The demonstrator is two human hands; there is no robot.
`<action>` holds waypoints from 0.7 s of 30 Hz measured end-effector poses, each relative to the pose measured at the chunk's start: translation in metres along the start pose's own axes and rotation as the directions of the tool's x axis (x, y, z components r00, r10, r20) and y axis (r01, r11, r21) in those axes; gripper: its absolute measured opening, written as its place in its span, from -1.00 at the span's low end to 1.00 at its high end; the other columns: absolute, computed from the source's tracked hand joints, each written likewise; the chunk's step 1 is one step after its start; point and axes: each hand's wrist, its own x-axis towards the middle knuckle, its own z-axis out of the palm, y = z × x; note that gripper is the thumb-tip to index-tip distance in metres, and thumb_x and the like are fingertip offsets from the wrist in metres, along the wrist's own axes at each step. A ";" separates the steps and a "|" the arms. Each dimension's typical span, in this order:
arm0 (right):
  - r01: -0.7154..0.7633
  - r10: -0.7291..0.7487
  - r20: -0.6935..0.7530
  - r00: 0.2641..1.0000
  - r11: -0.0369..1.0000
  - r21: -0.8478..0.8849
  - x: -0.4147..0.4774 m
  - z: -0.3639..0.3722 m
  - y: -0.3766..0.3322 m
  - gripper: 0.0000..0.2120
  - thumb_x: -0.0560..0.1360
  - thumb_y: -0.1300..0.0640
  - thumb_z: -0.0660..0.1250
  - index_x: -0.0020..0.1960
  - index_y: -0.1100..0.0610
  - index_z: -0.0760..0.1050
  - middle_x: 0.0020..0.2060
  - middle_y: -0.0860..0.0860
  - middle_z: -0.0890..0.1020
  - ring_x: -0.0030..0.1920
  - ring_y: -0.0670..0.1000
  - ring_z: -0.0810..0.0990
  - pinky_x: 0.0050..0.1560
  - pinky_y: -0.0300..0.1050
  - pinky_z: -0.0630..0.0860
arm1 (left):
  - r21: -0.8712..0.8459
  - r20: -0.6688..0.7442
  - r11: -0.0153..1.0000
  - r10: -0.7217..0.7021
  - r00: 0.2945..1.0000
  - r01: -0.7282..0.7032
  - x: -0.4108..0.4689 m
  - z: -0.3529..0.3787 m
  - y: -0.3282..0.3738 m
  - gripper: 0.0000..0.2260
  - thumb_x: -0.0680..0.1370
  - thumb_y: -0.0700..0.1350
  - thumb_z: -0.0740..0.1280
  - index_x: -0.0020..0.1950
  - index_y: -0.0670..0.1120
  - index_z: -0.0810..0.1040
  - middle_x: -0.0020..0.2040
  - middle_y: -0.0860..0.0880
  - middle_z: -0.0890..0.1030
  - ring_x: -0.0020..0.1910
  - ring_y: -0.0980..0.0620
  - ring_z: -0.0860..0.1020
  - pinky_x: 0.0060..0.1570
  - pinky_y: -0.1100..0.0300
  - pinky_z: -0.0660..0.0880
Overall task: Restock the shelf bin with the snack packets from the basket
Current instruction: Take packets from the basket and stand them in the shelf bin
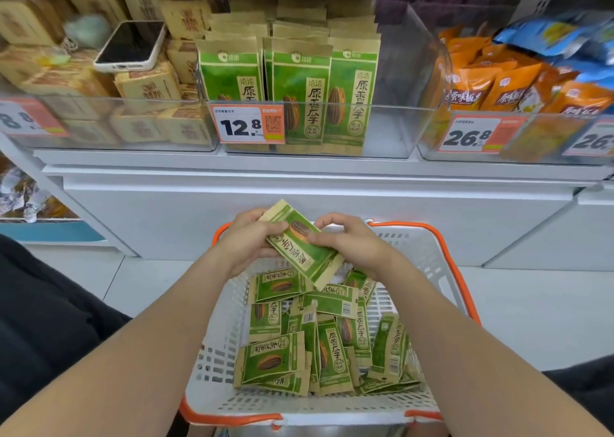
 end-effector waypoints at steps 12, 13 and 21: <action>0.309 -0.409 -0.140 0.902 0.837 -0.453 -0.012 -0.018 -0.056 -0.93 0.42 0.06 0.64 -0.17 0.02 0.78 -0.30 -0.09 0.74 -0.21 -0.02 0.72 -0.05 0.06 0.67 | 0.735 0.218 0.525 0.418 0.882 -0.430 -0.012 0.025 0.042 -0.76 0.61 0.08 0.18 -0.14 0.31 0.60 -0.23 0.21 0.63 -0.14 0.06 0.57 -0.15 0.10 0.44; 0.309 -0.390 -0.162 0.906 0.873 -0.377 -0.015 -0.018 -0.059 -0.89 0.38 0.06 0.67 -0.18 0.04 0.77 -0.28 -0.04 0.75 -0.19 0.10 0.74 -0.07 0.15 0.69 | 0.719 0.212 0.535 0.440 0.873 -0.444 -0.011 0.024 0.047 -0.70 0.66 0.10 0.19 -0.22 0.28 0.57 -0.29 0.19 0.60 -0.19 0.07 0.55 -0.19 0.10 0.39; 0.398 -0.358 -0.322 0.876 0.915 0.064 -0.026 -0.028 -0.085 -0.74 0.45 0.13 0.61 0.07 0.22 0.71 -0.16 0.11 0.78 -0.13 0.08 0.78 -0.12 -0.08 0.70 | 0.587 -0.002 0.615 0.651 0.759 -0.527 -0.013 0.039 0.061 -0.54 0.74 0.16 0.21 -0.30 -0.02 0.46 -0.43 0.04 0.46 -0.40 0.06 0.43 -0.31 0.04 0.34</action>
